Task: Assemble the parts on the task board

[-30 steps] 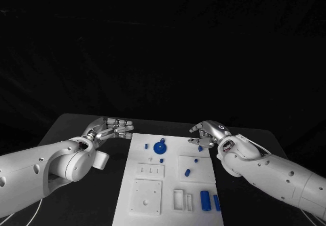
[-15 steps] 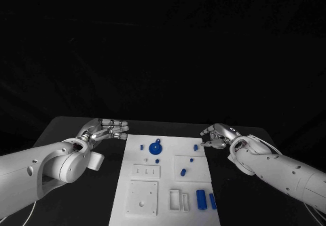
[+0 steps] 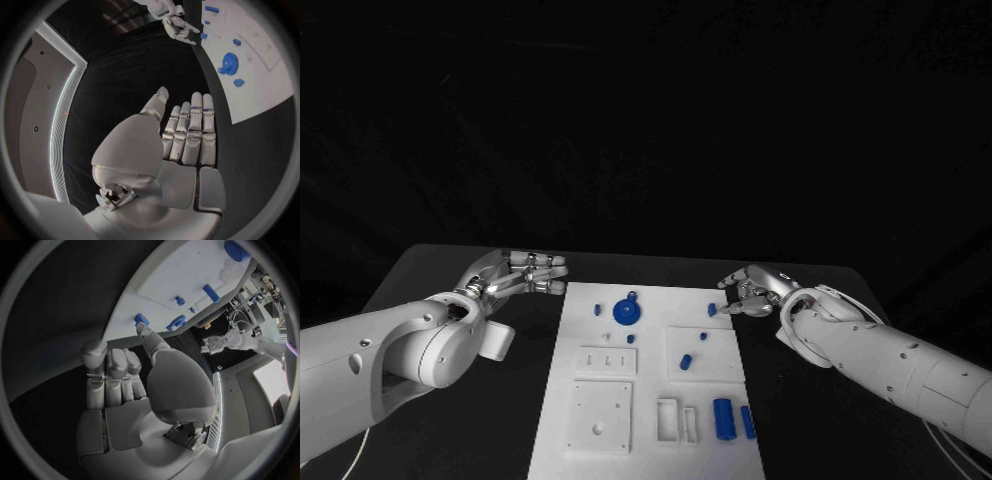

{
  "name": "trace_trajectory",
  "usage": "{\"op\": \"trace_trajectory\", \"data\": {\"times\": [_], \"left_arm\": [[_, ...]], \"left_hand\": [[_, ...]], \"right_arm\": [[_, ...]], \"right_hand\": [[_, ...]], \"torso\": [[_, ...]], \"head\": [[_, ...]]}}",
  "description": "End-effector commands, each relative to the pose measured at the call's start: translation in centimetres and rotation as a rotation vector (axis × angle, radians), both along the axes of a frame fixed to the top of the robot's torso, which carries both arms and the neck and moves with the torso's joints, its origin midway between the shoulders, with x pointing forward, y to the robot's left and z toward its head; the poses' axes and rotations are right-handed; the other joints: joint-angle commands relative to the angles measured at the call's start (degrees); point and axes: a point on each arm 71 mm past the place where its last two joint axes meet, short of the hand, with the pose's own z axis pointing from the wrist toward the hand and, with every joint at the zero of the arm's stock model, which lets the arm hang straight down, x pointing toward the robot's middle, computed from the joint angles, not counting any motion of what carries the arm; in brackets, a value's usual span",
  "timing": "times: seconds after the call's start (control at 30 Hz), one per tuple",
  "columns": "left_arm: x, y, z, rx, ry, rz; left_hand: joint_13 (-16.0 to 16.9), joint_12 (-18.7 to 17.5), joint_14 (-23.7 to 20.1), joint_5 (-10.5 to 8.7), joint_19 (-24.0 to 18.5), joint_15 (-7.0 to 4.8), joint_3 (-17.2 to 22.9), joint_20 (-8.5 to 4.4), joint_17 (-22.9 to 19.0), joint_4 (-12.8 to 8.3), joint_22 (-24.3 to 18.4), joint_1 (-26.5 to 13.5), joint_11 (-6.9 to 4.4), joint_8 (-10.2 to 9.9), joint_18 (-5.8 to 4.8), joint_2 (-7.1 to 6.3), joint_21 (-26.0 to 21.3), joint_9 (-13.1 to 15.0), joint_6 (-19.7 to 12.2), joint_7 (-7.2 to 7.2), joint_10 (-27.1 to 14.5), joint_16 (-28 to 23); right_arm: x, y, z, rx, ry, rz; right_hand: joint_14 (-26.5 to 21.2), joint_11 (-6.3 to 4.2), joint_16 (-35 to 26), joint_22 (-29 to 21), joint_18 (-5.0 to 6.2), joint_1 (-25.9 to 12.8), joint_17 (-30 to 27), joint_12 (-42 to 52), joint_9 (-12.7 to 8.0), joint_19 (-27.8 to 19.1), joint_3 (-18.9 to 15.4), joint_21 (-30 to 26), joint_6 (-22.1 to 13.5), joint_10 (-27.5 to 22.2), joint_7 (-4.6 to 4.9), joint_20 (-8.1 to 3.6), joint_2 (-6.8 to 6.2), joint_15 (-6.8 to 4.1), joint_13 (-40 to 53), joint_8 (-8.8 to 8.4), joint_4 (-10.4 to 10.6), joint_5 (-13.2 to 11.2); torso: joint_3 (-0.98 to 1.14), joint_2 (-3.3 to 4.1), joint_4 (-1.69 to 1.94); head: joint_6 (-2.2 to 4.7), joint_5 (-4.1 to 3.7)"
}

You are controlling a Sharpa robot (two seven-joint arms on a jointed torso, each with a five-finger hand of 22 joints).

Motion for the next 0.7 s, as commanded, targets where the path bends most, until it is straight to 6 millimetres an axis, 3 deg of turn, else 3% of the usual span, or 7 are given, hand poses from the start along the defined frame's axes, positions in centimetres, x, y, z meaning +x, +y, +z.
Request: {"op": "trace_trajectory", "data": {"times": [0.03,0.17,0.7], "left_arm": [[-0.1,-0.4,0.0,-0.008,-0.008,-0.028],[-0.1,-0.5,0.0,-0.008,-0.006,-0.029],[-0.1,-0.4,0.0,-0.006,-0.007,-0.028]], "left_hand": [[0.1,0.2,0.0,0.3,-0.2,-0.26,0.0,-0.05,-0.1,-0.3,0.1,0.2,0.06,0.3,-0.32,0.36,0.2,0.0,0.5,0.08,-0.4,-0.3],[0.1,0.2,0.0,0.31,-0.2,-0.27,0.0,-0.04,-0.1,-0.4,0.1,0.1,0.03,0.3,-0.28,0.44,0.3,0.0,0.5,0.09,-0.3,-0.3],[0.1,0.2,0.0,0.36,-0.3,-0.26,0.0,-0.02,-0.1,-0.5,0.1,0.2,0.07,0.3,-0.27,0.43,0.3,0.0,0.5,0.08,-0.5,-0.3]], "right_arm": [[0.1,0.4,-0.6,0.008,0.042,0.042],[0.2,0.6,-1.1,0.007,0.061,0.045],[0.0,1.3,-2.5,-0.003,0.109,0.065]], "right_hand": [[-0.3,0.14,0.0,5.1,-0.43,0.2,0.2,0.1,0.1,1.2,0.8,0.0,0.9,-0.4,0.0,0.3,0.15,-0.08,0.0,0.11,-0.7,0.1],[-0.3,0.28,0.1,5.1,-0.42,-0.1,0.4,0.3,0.1,1.2,1.2,0.1,2.9,-0.4,0.1,0.33,0.43,0.0,0.0,0.18,-0.9,0.2],[-0.2,0.37,0.3,5.2,-0.33,-0.7,0.6,0.6,0.2,1.1,1.9,0.4,3.6,-0.6,0.18,0.46,0.74,0.08,0.0,0.22,-1.6,0.3]], "torso": [[-0.12,-0.04,0.18],[-0.09,0.02,0.2],[-0.08,-0.08,0.07]], "head": [[-0.08,-0.66],[-0.31,-0.67],[-1.08,-0.4]]}}
